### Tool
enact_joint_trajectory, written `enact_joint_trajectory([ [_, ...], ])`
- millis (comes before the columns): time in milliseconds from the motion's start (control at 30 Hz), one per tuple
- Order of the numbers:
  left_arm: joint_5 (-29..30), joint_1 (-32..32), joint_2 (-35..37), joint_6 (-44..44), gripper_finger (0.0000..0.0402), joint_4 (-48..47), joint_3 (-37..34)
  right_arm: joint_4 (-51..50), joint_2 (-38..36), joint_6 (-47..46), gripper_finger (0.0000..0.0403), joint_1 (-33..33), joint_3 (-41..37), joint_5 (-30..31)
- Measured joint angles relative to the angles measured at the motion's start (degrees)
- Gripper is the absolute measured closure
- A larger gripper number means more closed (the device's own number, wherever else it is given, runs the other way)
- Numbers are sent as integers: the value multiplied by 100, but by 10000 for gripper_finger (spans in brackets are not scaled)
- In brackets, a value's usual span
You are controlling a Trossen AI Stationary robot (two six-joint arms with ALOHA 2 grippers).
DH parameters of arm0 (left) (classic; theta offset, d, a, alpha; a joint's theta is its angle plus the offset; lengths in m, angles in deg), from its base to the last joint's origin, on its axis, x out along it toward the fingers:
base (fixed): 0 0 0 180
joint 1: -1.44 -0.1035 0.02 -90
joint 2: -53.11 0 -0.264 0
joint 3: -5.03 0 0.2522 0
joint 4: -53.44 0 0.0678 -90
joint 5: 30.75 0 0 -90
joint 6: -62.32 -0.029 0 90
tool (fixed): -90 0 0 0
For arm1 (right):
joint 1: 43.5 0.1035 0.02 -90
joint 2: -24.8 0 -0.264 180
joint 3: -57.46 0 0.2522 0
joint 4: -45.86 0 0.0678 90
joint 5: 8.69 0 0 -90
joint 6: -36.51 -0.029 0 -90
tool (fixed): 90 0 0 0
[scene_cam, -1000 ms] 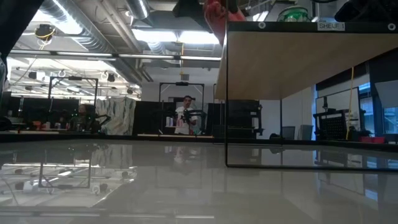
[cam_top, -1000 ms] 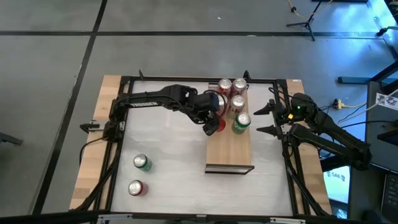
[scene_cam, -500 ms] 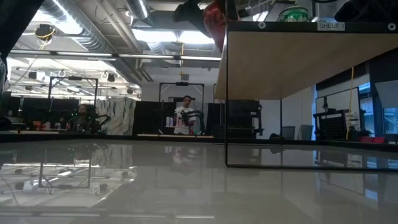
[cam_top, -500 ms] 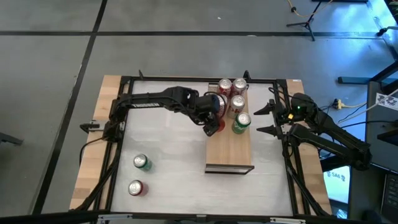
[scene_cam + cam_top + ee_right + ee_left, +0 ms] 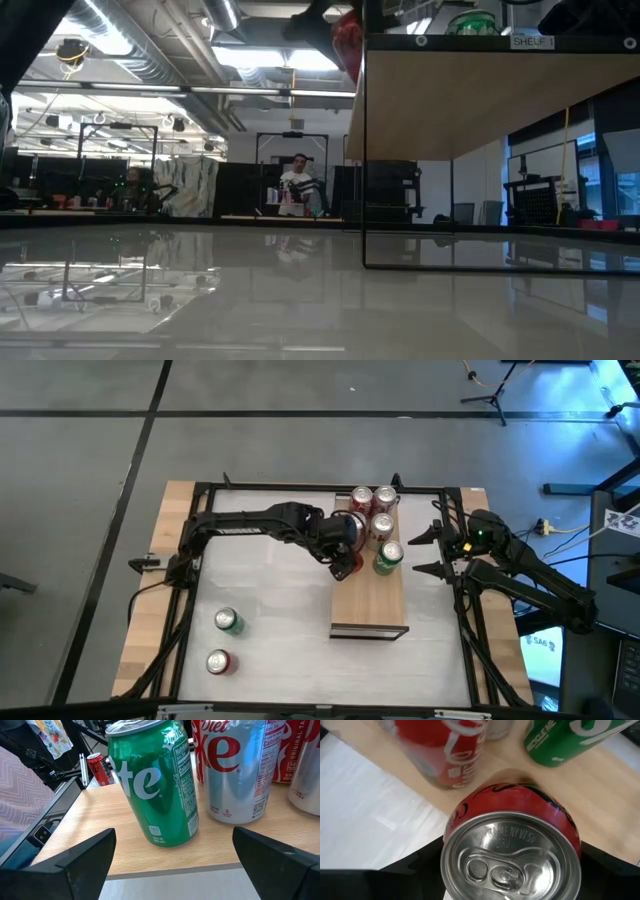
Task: Place canned beverage on shelf
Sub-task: Put the top red black soda can on the shelf
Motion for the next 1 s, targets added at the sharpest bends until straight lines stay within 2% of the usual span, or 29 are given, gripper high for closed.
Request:
enact_joint_trajectory([
  [233, -34, 0, -32, -4, 110, 30, 0, -4, 0, 0, 6, 2, 0, 0],
  [567, -41, 0, -32, -4, 63, 6, 0, -4, 1, 0, 6, 2, 0, 0],
  [1000, -41, 0, -34, 2, 58, 8, 0, -4, 0, 0, 6, 2, 0, 0],
])
